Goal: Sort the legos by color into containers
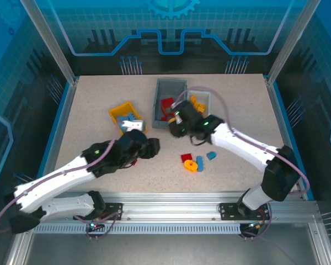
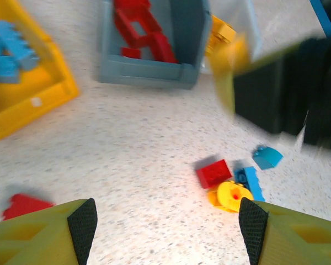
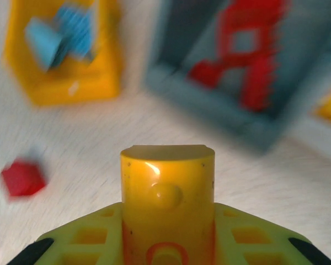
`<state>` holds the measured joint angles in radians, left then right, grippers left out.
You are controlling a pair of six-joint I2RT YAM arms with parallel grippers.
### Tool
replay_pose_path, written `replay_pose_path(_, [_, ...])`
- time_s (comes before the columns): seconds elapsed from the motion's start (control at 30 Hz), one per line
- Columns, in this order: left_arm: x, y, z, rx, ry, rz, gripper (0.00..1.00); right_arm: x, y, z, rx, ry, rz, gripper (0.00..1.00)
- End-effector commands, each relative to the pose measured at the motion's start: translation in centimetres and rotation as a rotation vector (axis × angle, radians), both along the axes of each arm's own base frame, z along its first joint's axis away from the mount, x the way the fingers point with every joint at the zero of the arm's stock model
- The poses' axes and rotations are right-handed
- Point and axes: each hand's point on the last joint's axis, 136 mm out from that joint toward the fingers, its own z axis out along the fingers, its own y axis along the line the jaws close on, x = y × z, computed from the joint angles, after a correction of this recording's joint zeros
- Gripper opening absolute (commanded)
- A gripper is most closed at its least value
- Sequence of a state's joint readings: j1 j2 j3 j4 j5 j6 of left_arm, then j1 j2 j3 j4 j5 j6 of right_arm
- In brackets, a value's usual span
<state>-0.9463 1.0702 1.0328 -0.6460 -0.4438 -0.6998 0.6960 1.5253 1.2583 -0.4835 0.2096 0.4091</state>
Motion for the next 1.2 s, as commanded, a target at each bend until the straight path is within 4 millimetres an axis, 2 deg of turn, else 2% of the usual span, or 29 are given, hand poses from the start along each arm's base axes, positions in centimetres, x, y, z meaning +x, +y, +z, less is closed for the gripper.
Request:
replay_pose_path(0.0, [1.3,-5.5,2.6,-0.083,-0.07,-0.155,0.73,3.7,-4.8,-2.6,0.007,0.079,-0.17,0.27])
replay_pose_path(0.1, [2.5,-8.5,2.3,-0.07,-0.073,-0.21,0.73,8.0,-7.6,-2.7,0.032,0.107,-0.284,0.26])
replay_pose_path(0.2, [3.2,-11.0,1.3,-0.042,-0.065,-0.264,0.73,11.8,-9.5,-3.5,0.034,0.147,-0.377,0.26])
replay_pose_path(0.3, [3.5,-12.8,-0.3,-0.02,-0.036,-0.307,0.74,15.0,-10.5,-4.7,0.029,0.194,-0.44,0.26])
replay_pose_path(0.37, [3.5,-13.8,-1.1,-0.007,-0.023,-0.331,0.74,16.4,-11.2,-5.7,0.005,0.219,-0.474,0.27])
replay_pose_path(0.57, [3.3,-15.5,-4.1,0.042,0.046,-0.382,0.74,18.4,-12.3,-8.4,-0.031,0.299,-0.534,0.35])
replay_pose_path(0.7, [2.8,-15.8,-6.1,0.073,0.106,-0.402,0.74,18.7,-11.8,-8.2,-0.024,0.292,-0.51,0.45])
replay_pose_path(0.83, [2.1,-15.6,-8.1,0.096,0.167,-0.408,0.75,18.5,-10.7,-5.9,-0.023,0.237,-0.461,0.52])
replay_pose_path(0.9, [1.8,-15.5,-8.8,0.103,0.19,-0.411,0.75,18.1,-10.3,-4.1,-0.022,0.197,-0.44,0.54])
replay_pose_path(1.0, [1.3,-15.6,-9.3,0.109,0.21,-0.421,0.75,17.1,-9.9,-0.2,-0.001,0.126,-0.426,0.53])
replay_pose_path(1.1, [0.8,-16.2,-9.6,0.12,0.219,-0.446,0.75,14.9,-10.4,4.0,0.023,0.035,-0.43,0.52])
replay_pose_path(1.17, [0.6,-16.8,-10.2,0.139,0.239,-0.45,0.75,12.4,-11.6,6.2,0.048,-0.013,-0.454,0.52])
